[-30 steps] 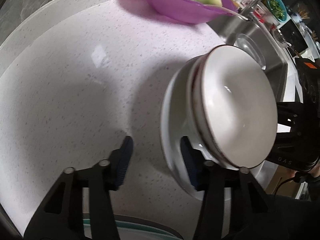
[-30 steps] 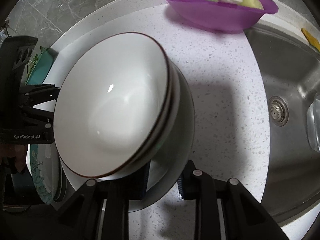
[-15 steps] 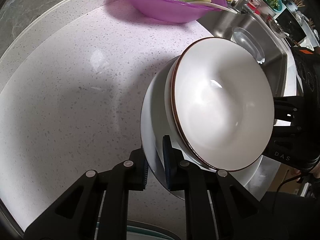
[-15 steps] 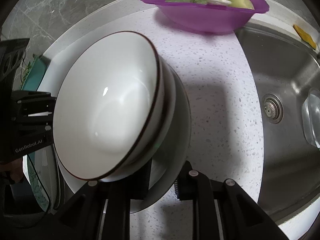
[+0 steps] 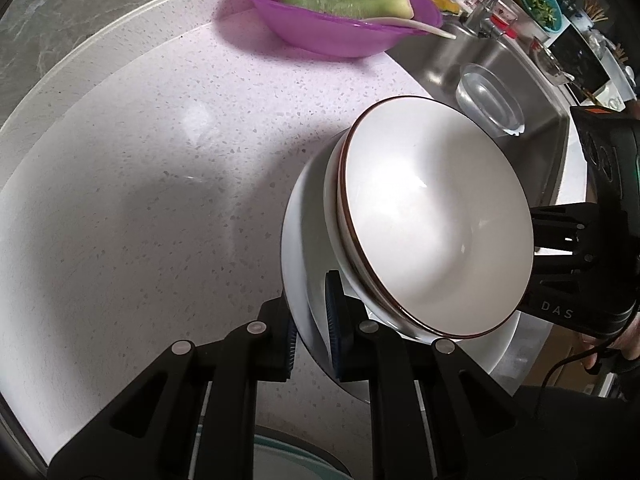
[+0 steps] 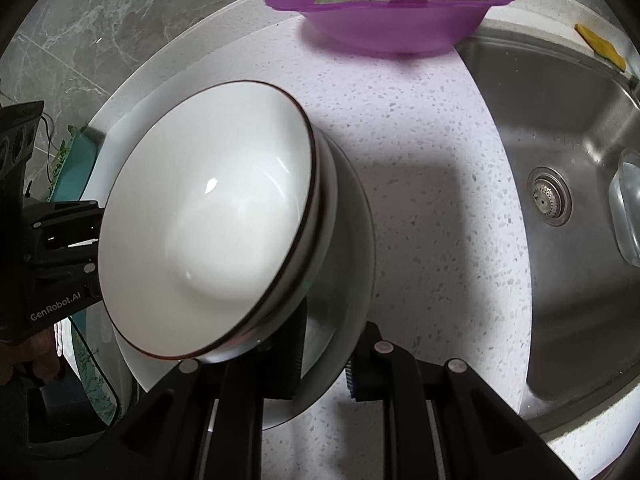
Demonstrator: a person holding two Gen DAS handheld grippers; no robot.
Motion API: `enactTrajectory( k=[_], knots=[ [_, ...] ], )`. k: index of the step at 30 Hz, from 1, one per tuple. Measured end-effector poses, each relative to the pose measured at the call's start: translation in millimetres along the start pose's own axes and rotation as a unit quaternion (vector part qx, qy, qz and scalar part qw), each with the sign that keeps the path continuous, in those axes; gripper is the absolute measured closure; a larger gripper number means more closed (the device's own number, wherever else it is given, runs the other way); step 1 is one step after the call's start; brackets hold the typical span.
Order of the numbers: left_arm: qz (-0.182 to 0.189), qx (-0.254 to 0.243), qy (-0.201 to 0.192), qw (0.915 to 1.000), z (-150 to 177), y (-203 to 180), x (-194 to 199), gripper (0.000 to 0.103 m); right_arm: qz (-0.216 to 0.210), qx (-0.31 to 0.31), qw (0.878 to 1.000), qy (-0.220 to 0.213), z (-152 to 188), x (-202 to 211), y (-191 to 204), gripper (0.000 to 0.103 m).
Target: Organize plates and bowls
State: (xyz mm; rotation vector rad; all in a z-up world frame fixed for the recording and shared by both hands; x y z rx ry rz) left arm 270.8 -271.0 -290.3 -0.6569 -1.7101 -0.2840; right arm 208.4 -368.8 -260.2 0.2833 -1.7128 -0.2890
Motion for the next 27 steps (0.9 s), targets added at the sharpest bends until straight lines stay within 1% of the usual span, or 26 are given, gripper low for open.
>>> enactTrajectory(
  k=[9, 17, 22, 27],
  knots=[
    [-0.007, 0.011, -0.024, 0.9996, 19.1, 5.8, 35.3, 0.092, -0.001, 0.012, 1.000, -0.013, 4.6, 14.2, 23.2, 0.085],
    [-0.024, 0.025, -0.057, 0.9978, 45.6, 21.6, 92.5, 0.092, -0.003, 0.049, 0.998, -0.029, 8.6, 37.9, 62.3, 0.085],
    [-0.036, 0.046, -0.073, 0.9956, 74.2, 38.8, 129.7, 0.092, -0.010, 0.079, 0.996, -0.034, 14.4, 49.1, 97.2, 0.085],
    [-0.048, 0.076, -0.080, 0.9927, 117.7, 62.9, 160.5, 0.092, -0.022, 0.115, 0.993, -0.023, 28.1, 47.8, 138.2, 0.084]
  ],
)
Point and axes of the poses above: each gripper's, at about its wrist camera, not at the fingertips, and x roughly against the way its jaws point, y to its left, z to its underside, the point moved 5 cm from there along -x, roughly the way its jaws point, and after that the axes turned 8 degrees about -x, right-handed, at the moved point
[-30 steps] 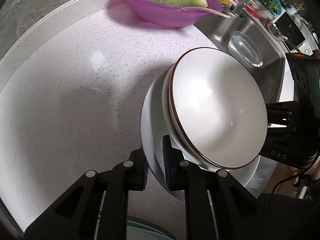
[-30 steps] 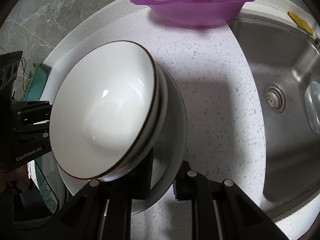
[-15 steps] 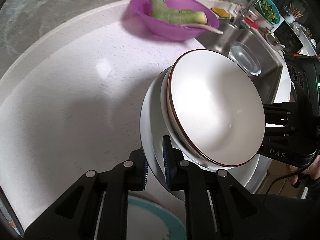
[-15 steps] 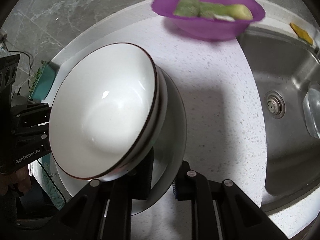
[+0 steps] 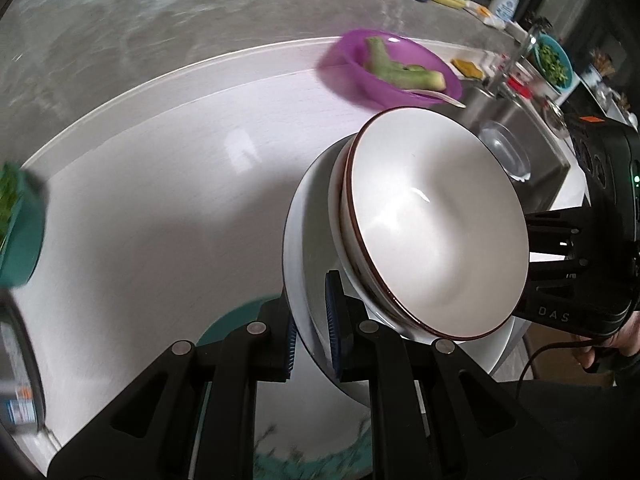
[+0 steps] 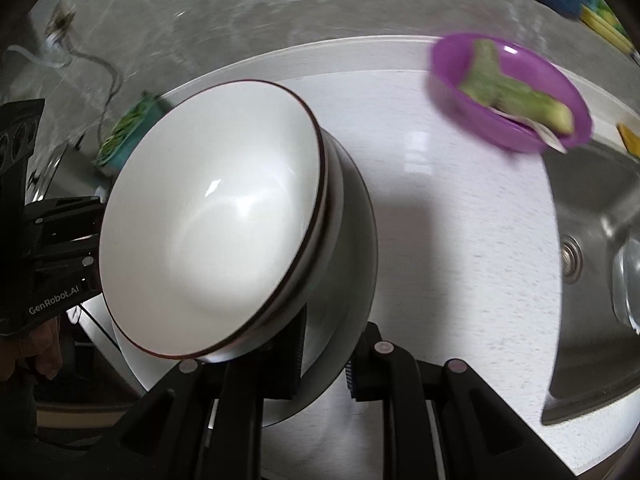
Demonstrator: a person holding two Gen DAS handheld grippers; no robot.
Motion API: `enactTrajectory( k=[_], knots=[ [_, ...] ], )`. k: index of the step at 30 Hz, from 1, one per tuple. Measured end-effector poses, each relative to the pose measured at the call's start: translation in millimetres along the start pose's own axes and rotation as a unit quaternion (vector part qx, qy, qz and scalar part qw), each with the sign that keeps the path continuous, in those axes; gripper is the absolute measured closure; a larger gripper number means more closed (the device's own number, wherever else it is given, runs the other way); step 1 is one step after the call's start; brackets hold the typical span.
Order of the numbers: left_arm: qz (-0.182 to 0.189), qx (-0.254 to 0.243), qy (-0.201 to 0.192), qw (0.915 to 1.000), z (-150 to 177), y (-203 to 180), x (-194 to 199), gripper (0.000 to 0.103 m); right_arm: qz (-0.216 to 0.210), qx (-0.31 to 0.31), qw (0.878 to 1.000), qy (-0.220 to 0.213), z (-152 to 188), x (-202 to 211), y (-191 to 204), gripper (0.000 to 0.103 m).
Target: Organize plates and bowls
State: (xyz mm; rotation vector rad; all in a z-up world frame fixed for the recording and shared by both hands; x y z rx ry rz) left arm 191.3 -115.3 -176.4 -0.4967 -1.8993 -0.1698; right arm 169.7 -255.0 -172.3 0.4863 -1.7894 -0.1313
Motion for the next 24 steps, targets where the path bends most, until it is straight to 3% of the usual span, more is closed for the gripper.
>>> enactTrajectory(
  k=[12, 24],
  knots=[
    [-0.015, 0.070, 0.007, 0.9974, 106.3, 61.8, 41.6, 0.092, -0.028, 0.054, 0.997, 0.043, 26.8, -30.0, 83.4, 0.084],
    [0.002, 0.086, 0.010, 0.9963, 162.1, 83.3, 37.6, 0.092, -0.016, 0.054, 0.997, 0.056, 46.0, -51.1, 109.7, 0.084]
  ],
)
Point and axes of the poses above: each gripper's, at about its wrist camera, not at the fingertips, and x roughly against the way its jaws point, y to its left, z to its underside, the point moved 5 cm from there along -x, roughly the way its jaws point, and after that the axes turned 8 degrees about -x, right-handed, at the moved point
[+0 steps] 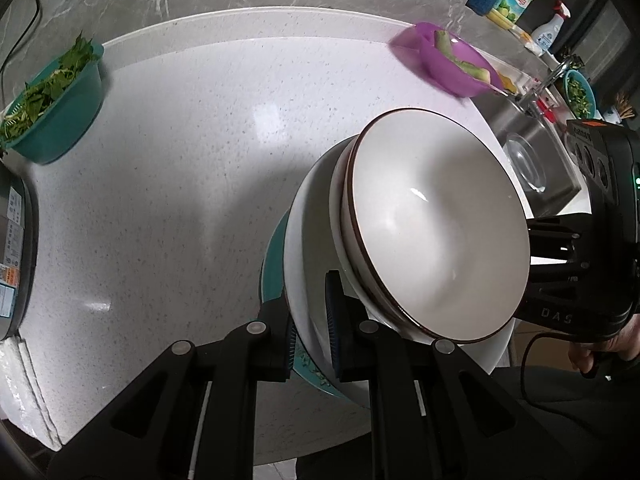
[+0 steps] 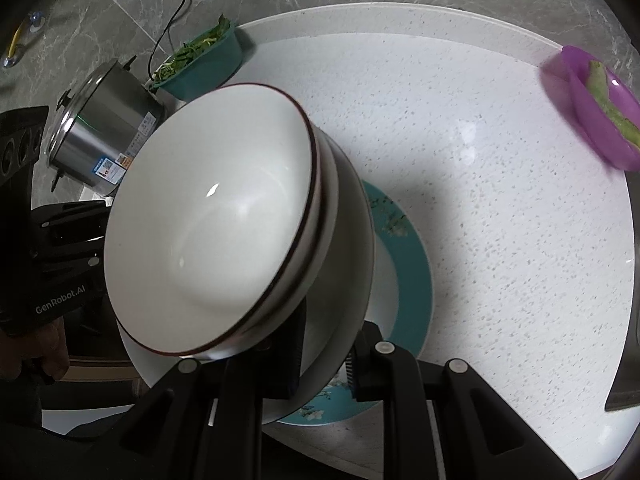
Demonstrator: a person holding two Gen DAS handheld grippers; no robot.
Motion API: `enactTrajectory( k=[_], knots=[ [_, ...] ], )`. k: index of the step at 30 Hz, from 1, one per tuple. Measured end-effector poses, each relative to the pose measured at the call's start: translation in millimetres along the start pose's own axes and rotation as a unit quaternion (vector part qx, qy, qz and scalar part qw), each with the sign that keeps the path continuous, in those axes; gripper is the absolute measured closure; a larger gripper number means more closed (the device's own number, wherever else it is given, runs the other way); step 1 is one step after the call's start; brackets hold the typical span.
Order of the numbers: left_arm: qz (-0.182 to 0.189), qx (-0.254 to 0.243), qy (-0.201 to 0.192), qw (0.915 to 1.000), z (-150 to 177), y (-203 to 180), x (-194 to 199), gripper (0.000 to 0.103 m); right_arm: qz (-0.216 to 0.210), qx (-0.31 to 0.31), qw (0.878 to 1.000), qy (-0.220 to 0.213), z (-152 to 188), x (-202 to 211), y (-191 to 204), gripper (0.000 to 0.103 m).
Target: Organize plates and bowls
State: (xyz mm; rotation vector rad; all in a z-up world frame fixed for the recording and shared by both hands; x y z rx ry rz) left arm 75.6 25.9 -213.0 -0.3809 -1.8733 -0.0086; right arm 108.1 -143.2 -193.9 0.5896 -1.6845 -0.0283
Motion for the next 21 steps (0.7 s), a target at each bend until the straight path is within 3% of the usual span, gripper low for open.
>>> enactTrajectory(
  k=[21],
  knots=[
    [0.012, -0.020, 0.029, 0.9993, 1.0, -5.1, -73.8, 0.092, 0.037, -0.026, 0.999, 0.000, 9.5, -41.2, -11.3, 0.084]
  ],
)
Point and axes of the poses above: each gripper's, at about its wrist camera, not at the fingertips, and x roughly against the way its jaws point, y to its left, z to its underside, the point moved 5 cm from there along -x, roughly the way its jaws point, and after that the axes turned 8 degrees about -x, right-handed, at the moved point
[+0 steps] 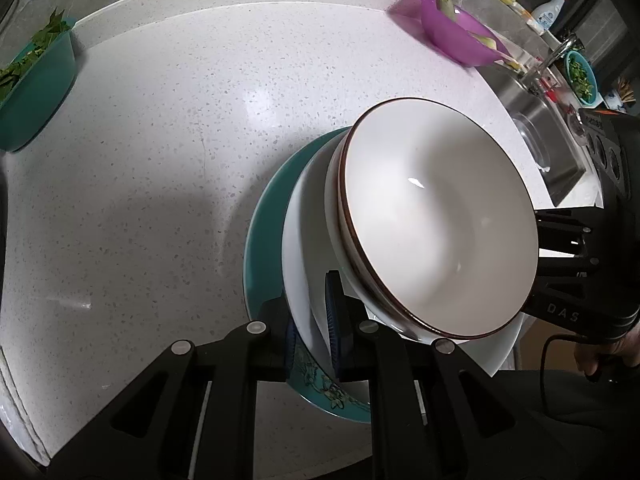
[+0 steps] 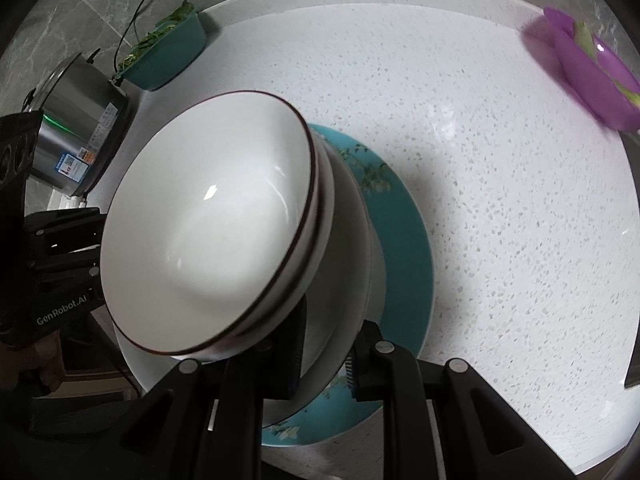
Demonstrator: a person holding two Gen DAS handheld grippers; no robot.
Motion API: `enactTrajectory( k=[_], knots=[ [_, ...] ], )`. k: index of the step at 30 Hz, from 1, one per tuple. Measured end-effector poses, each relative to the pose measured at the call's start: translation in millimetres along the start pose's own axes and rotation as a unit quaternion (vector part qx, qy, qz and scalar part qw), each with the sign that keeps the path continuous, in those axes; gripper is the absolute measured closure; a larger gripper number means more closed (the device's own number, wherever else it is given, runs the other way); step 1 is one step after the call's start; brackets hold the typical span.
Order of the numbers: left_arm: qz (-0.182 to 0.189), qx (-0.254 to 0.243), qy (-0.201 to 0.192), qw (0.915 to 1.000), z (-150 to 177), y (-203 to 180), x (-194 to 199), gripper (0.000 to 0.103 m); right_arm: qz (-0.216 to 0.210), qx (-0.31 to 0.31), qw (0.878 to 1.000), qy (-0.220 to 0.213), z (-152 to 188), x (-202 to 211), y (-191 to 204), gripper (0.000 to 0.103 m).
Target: Organize plates and bowls
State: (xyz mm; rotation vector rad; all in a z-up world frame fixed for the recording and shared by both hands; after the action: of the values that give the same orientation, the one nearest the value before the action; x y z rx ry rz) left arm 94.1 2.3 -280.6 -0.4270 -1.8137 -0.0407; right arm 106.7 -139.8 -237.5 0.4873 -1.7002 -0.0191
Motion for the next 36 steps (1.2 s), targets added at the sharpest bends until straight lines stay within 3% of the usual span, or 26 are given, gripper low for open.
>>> enactTrajectory(
  k=[11, 16, 18, 21, 22, 23, 27, 30, 32, 36],
  knots=[
    [-0.005, -0.003, -0.012, 0.9999, 3.9, -1.5, -1.3, 0.092, 0.019, 0.008, 1.000, -0.012, 0.3, -4.2, 2.9, 0.084],
    [-0.011, 0.005, -0.027, 0.9996, 4.8, 4.1, 6.0, 0.088, 0.023, 0.005, 1.000, -0.020, 2.4, -2.2, 5.4, 0.076],
    [-0.024, 0.005, -0.035, 0.9991, 5.0, 7.7, 12.3, 0.081, 0.032, 0.002, 0.999, -0.026, 3.9, 0.9, 4.5, 0.068],
    [-0.036, 0.013, -0.038, 0.9985, 8.5, 19.4, 22.6, 0.056, 0.037, -0.009, 0.999, -0.033, 6.4, 8.7, 1.1, 0.059],
    [-0.034, 0.017, -0.041, 0.9984, 10.0, 23.0, 26.4, 0.042, 0.039, -0.012, 0.999, -0.035, 7.4, 11.4, 0.5, 0.054],
    [-0.030, 0.022, -0.047, 0.9982, 12.0, 27.3, 32.0, 0.038, 0.041, -0.016, 0.998, -0.039, 9.5, 15.8, -1.1, 0.048],
    [-0.033, 0.030, -0.059, 0.9972, 15.7, 40.4, 50.2, 0.036, 0.041, -0.032, 0.997, -0.055, 17.7, 33.4, -3.3, 0.034],
    [-0.044, 0.036, -0.079, 0.9953, 13.9, 46.9, 67.2, 0.026, 0.046, -0.053, 0.995, -0.068, 24.9, 49.9, -8.1, 0.029],
    [-0.051, 0.042, -0.101, 0.9927, 13.3, 50.8, 79.5, 0.000, 0.049, -0.059, 0.994, -0.079, 27.4, 59.7, -11.4, 0.020],
    [-0.073, 0.064, -0.140, 0.9854, 16.2, 50.0, 102.1, 0.000, 0.043, -0.073, 0.989, -0.118, 31.4, 82.6, -13.6, 0.004]
  ],
)
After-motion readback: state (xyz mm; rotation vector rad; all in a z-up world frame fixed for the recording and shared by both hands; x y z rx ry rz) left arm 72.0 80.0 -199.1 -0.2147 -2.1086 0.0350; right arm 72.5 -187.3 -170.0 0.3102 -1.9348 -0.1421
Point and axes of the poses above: each gripper's, at about its wrist camera, not at the fingertips, and x roughly against the way its jaws point, y to its left, z to its underside, the point moved 5 cm from there along -x, roughly the way its jaws point, and after that the axes turned 8 degrees about -x, right-handed, at the moved point
